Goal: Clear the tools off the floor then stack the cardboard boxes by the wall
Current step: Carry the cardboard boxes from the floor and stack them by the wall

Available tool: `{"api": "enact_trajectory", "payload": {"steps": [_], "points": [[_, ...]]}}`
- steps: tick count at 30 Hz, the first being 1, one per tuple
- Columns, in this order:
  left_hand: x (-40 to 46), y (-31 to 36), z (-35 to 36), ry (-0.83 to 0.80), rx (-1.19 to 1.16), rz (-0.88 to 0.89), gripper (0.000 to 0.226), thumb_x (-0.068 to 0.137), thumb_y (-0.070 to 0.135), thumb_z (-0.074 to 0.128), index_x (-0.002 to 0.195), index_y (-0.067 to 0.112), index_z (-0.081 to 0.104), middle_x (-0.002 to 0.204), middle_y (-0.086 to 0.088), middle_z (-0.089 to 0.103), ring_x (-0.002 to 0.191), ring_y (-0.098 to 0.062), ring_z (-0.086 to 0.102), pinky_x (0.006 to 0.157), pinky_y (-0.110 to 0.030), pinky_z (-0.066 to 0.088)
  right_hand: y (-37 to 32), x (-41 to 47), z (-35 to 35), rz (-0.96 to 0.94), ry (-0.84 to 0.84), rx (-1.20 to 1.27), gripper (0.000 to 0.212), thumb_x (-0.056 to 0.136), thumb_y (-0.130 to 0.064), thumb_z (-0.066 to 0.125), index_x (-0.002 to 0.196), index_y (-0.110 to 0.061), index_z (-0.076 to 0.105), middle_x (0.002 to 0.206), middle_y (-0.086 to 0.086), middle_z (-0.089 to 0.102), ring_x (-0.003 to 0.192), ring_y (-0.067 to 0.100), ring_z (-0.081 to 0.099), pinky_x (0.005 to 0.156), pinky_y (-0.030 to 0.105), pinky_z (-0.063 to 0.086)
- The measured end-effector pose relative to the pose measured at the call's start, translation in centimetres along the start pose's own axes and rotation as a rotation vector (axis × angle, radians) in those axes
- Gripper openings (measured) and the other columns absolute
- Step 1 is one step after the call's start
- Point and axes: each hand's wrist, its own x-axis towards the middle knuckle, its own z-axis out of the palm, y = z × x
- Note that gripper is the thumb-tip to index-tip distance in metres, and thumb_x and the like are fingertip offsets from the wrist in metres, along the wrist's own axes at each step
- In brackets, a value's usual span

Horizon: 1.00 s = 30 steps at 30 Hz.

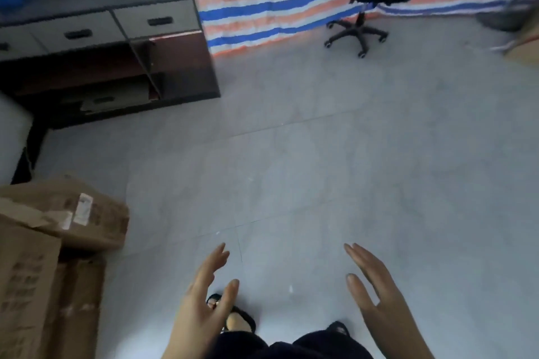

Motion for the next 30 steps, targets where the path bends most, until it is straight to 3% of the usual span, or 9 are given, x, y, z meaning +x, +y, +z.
{"api": "enact_trajectory", "payload": {"steps": [3, 5, 9, 13, 16, 18, 22, 30], "points": [[-0.4, 3.1, 6.9, -0.122, 0.008, 0.048, 0.055, 0.070, 0.056, 0.049, 0.123, 0.063, 0.037, 0.121, 0.034, 0.054, 0.114, 0.011, 0.051, 0.093, -0.015, 0.039, 4.1, -2.6, -6.3, 0.073, 0.104, 0.004, 0.039, 0.080, -0.065, 0.045, 0.111, -0.081, 0.027, 0.131, -0.043, 0.034, 0.118, -0.030, 0.024, 0.094, 0.012, 0.028], [-0.3, 4.9, 11.3, -0.204, 0.019, 0.074, 0.055, 0.069, 0.056, 0.049, 0.123, 0.062, 0.038, 0.120, 0.033, 0.055, 0.113, 0.010, 0.052, 0.092, -0.012, 0.041, 6.6, -4.4, -10.1, 0.138, 0.182, 0.032, 0.040, 0.086, -0.059, 0.046, 0.113, -0.079, 0.024, 0.133, -0.038, 0.034, 0.116, -0.033, 0.023, 0.091, 0.007, 0.028], [0.5, 8.6, 19.4, -0.362, 0.060, 0.142, 0.050, 0.075, 0.054, 0.054, 0.123, 0.060, 0.039, 0.121, 0.033, 0.054, 0.112, 0.010, 0.053, 0.086, -0.003, 0.040, 10.9, -7.5, -16.2, 0.239, 0.322, 0.069, 0.049, 0.079, -0.051, 0.043, 0.116, -0.075, 0.021, 0.134, -0.034, 0.033, 0.114, -0.033, 0.023, 0.086, -0.004, 0.027], [1.5, 12.1, 25.8, -0.495, 0.079, 0.205, 0.056, 0.084, 0.030, 0.060, 0.123, 0.063, 0.036, 0.122, 0.035, 0.052, 0.115, 0.011, 0.051, 0.092, -0.013, 0.040, 14.3, -9.2, -20.7, 0.328, 0.463, 0.128, 0.049, 0.077, -0.050, 0.044, 0.112, -0.078, 0.026, 0.133, -0.033, 0.037, 0.114, -0.032, 0.026, 0.086, -0.001, 0.028], [3.0, 14.3, 30.1, -0.560, 0.099, 0.222, 0.049, 0.081, 0.054, 0.056, 0.124, 0.061, 0.035, 0.123, 0.035, 0.051, 0.115, 0.012, 0.050, 0.091, -0.012, 0.038, 16.3, -9.2, -23.4, 0.383, 0.538, 0.155, 0.049, 0.077, -0.050, 0.043, 0.111, -0.080, 0.026, 0.132, -0.033, 0.037, 0.115, -0.031, 0.027, 0.090, 0.007, 0.028], [4.4, 15.5, 33.1, -0.580, 0.109, 0.240, 0.053, 0.072, 0.059, 0.052, 0.122, 0.064, 0.035, 0.123, 0.036, 0.051, 0.114, 0.012, 0.050, 0.092, -0.013, 0.037, 17.6, -8.5, -25.3, 0.408, 0.573, 0.162, 0.048, 0.077, -0.050, 0.043, 0.108, -0.082, 0.025, 0.131, -0.034, 0.037, 0.113, -0.032, 0.027, 0.091, 0.009, 0.028], [8.3, 18.7, 40.0, -0.659, 0.114, 0.248, 0.050, 0.082, 0.045, 0.058, 0.118, 0.070, 0.035, 0.121, 0.039, 0.050, 0.115, 0.013, 0.049, 0.093, -0.014, 0.037, 20.4, -5.2, -30.2, 0.444, 0.654, 0.186, 0.048, 0.077, -0.048, 0.043, 0.103, -0.085, 0.026, 0.130, -0.033, 0.038, 0.111, -0.034, 0.027, 0.090, 0.006, 0.028], [20.2, 29.9, 56.3, -0.777, 0.109, 0.348, 0.053, 0.077, 0.042, 0.055, 0.128, 0.052, 0.041, 0.119, 0.043, 0.048, 0.113, 0.016, 0.048, 0.090, -0.011, 0.037, 24.8, 5.6, -44.8, 0.448, 0.830, 0.230, 0.049, 0.078, -0.045, 0.045, 0.105, -0.082, 0.030, 0.128, -0.030, 0.042, 0.111, -0.032, 0.031, 0.086, -0.001, 0.029]]}}
